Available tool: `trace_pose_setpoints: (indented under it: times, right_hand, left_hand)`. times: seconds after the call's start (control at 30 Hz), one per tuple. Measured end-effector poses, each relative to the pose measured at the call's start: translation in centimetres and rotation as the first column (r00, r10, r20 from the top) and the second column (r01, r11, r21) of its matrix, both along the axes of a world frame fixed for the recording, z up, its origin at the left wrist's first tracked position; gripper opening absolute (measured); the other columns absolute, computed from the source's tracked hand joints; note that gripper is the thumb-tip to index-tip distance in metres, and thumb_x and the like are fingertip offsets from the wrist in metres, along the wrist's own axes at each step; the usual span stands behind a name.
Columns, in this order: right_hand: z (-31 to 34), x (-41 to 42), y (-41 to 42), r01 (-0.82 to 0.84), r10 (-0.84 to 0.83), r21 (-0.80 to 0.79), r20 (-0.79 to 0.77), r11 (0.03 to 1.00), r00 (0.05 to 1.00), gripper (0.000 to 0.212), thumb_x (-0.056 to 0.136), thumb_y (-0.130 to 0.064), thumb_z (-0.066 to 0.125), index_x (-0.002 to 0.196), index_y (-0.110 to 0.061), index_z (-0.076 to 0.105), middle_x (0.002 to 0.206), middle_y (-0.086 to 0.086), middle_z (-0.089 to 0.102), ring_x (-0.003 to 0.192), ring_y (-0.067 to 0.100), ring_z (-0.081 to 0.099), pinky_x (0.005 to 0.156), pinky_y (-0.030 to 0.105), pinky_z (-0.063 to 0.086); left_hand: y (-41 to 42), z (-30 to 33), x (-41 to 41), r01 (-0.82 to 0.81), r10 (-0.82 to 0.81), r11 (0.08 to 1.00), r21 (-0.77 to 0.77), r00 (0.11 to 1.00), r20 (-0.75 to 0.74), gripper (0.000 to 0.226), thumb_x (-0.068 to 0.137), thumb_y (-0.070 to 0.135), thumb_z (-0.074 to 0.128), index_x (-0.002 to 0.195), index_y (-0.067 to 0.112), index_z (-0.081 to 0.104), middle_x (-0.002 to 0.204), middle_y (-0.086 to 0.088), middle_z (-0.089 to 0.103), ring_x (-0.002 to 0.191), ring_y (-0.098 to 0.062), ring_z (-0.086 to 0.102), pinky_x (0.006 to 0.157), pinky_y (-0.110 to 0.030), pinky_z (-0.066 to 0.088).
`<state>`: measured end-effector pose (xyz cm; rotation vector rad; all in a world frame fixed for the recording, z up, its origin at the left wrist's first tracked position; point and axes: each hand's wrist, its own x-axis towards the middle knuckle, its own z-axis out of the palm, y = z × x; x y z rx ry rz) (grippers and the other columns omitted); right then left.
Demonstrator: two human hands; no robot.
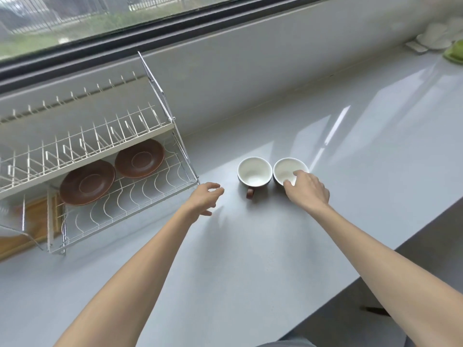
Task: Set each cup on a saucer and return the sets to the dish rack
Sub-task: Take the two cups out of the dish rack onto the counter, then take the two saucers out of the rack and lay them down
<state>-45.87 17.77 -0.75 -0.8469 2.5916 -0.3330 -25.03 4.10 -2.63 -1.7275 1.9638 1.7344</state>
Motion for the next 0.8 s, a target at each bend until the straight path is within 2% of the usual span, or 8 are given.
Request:
trace_pose_setpoints:
  times: [0.13,0.27,0.37,0.43,0.5,0.57,0.7,0.8]
  right_hand:
    - [1.4,2.4,-1.7,-0.199,0.195,-0.047,-0.077,0.979,0.978,0.041,0.096,-0.029,0.045,0.132,-0.012,0.055,0.136,0.012,0.057,0.124,0.036,0.052,0.091,0.042,0.042]
    - [2.4,5.5,-4.5,-0.391,0.386,-0.024,-0.105,0.920,0.916,0.040,0.097,-0.033,0.044,0.130,-0.017,0.059,0.128,0.010,0.064,0.121,0.034,0.056,0.086,0.040,0.042]
    - [2.7,8.4,-6.5,-0.528,0.525,-0.001,-0.103,0.850,0.845,0.045,0.099,-0.042,0.042,0.136,-0.020,0.056,0.128,0.008,0.065,0.122,0.031,0.057,0.087,0.038,0.042]
    - [3.2,10.4,-7.6,-0.586,0.583,0.002,-0.109,0.810,0.805,0.045,0.099,-0.044,0.041,0.134,-0.020,0.057,0.125,0.009,0.067,0.121,0.032,0.058,0.090,0.040,0.045]
    - [3.7,12.4,-8.8,-0.644,0.638,0.009,-0.137,0.765,0.757,0.043,0.100,-0.045,0.041,0.129,-0.020,0.060,0.121,0.010,0.069,0.118,0.034,0.059,0.087,0.040,0.045]
    - [4.1,14.2,-9.9,-0.685,0.674,-0.018,-0.163,0.728,0.721,0.041,0.100,-0.045,0.041,0.126,-0.019,0.061,0.121,0.010,0.068,0.117,0.034,0.059,0.084,0.040,0.045]
    - [4.5,17.0,-12.0,-0.756,0.726,-0.148,-0.212,0.638,0.654,0.042,0.102,-0.042,0.041,0.132,-0.016,0.054,0.137,0.005,0.054,0.127,0.030,0.050,0.089,0.041,0.045]
    - [4.2,18.5,-13.2,-0.766,0.726,-0.222,-0.245,0.603,0.642,0.052,0.102,-0.042,0.043,0.148,-0.018,0.041,0.158,0.009,0.033,0.143,0.029,0.035,0.104,0.043,0.041]
  left_hand:
    - [-0.3,1.0,3.3,0.032,-0.028,0.997,-0.076,0.998,0.053,0.041,0.100,0.034,0.050,0.139,0.022,0.052,0.114,-0.005,0.058,0.106,-0.026,0.060,0.087,-0.038,0.052]
    - [-1.0,2.3,7.5,0.020,-0.005,0.990,-0.141,0.995,0.101,0.040,0.100,0.038,0.051,0.138,0.024,0.054,0.129,-0.007,0.059,0.109,-0.027,0.059,0.080,-0.034,0.049]
    - [-1.6,3.5,11.0,0.019,0.018,0.974,-0.226,0.987,0.162,0.041,0.099,0.039,0.052,0.136,0.023,0.055,0.130,-0.009,0.063,0.092,-0.023,0.058,0.075,-0.030,0.048]
    - [-2.0,4.1,13.3,0.060,0.021,0.953,-0.298,0.965,0.263,0.045,0.098,0.042,0.051,0.139,0.024,0.054,0.136,-0.008,0.063,0.108,-0.025,0.063,0.087,-0.032,0.050]
    - [-2.1,4.5,15.5,0.135,0.024,0.923,-0.360,0.915,0.404,0.049,0.097,0.045,0.049,0.143,0.027,0.051,0.142,-0.007,0.060,0.130,-0.030,0.055,0.105,-0.038,0.045]
    - [-2.1,4.8,17.1,0.163,0.067,0.893,-0.419,0.873,0.483,0.050,0.097,0.046,0.047,0.144,0.029,0.049,0.143,-0.007,0.059,0.133,-0.032,0.052,0.107,-0.043,0.044]
    - [-1.6,5.3,18.9,0.177,0.211,0.769,-0.614,0.836,0.506,0.049,0.100,0.042,0.046,0.145,0.024,0.047,0.145,-0.009,0.054,0.136,-0.033,0.044,0.106,-0.046,0.040]
    - [-1.5,5.1,19.2,0.143,0.308,0.667,-0.731,0.841,0.445,0.052,0.101,0.043,0.045,0.149,0.023,0.042,0.154,-0.007,0.046,0.145,-0.030,0.034,0.113,-0.045,0.032]
